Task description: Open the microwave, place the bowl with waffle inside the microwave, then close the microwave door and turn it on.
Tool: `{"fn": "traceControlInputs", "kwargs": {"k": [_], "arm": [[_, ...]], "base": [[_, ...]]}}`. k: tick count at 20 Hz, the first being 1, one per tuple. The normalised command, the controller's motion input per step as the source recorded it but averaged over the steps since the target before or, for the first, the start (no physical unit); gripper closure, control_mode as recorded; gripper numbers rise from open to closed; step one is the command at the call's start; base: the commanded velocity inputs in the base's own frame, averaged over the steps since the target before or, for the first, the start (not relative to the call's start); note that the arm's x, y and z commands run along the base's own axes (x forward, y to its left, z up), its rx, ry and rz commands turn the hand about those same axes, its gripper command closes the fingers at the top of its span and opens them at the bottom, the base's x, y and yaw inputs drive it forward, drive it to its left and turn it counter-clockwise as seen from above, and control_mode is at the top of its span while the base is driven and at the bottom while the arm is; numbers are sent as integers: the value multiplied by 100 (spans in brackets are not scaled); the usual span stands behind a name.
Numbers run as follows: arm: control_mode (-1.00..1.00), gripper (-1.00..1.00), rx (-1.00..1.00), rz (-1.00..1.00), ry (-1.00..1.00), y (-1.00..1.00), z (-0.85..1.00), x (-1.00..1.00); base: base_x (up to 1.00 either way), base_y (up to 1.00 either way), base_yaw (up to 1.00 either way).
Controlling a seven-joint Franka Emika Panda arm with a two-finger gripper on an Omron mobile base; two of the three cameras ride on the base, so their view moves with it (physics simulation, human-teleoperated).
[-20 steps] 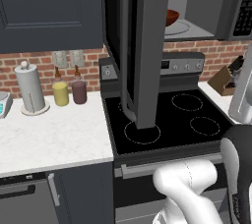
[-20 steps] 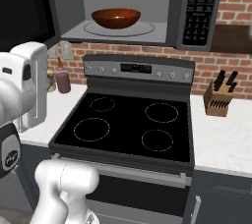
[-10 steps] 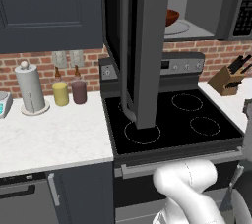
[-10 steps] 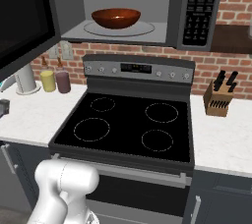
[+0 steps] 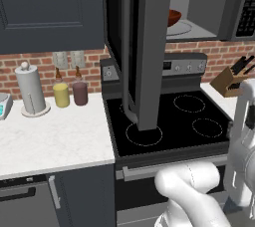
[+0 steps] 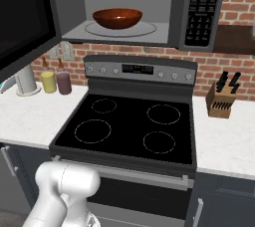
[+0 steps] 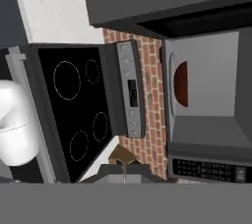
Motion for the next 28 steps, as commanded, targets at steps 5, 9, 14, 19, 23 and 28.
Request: {"fn": "traceControlInputs", "kwargs": {"k": [5, 9, 14, 19, 23, 28], "arm": [[-100, 100, -5, -11, -14, 61, 0, -1], [-100, 100, -4, -13, -10, 60, -2, 11], [-100, 100, -7, -12, -15, 66, -10, 6], [-100, 100, -9, -10, -14, 74, -14, 20], [-100, 100, -9, -11, -10, 78, -12, 51], [-100, 100, -10, -19, -4, 70, -8, 94]], "base": [[0, 0, 0], [0, 0, 0], [0, 0, 0], [0, 0, 0], [0, 0, 0], [0, 0, 0]]}}
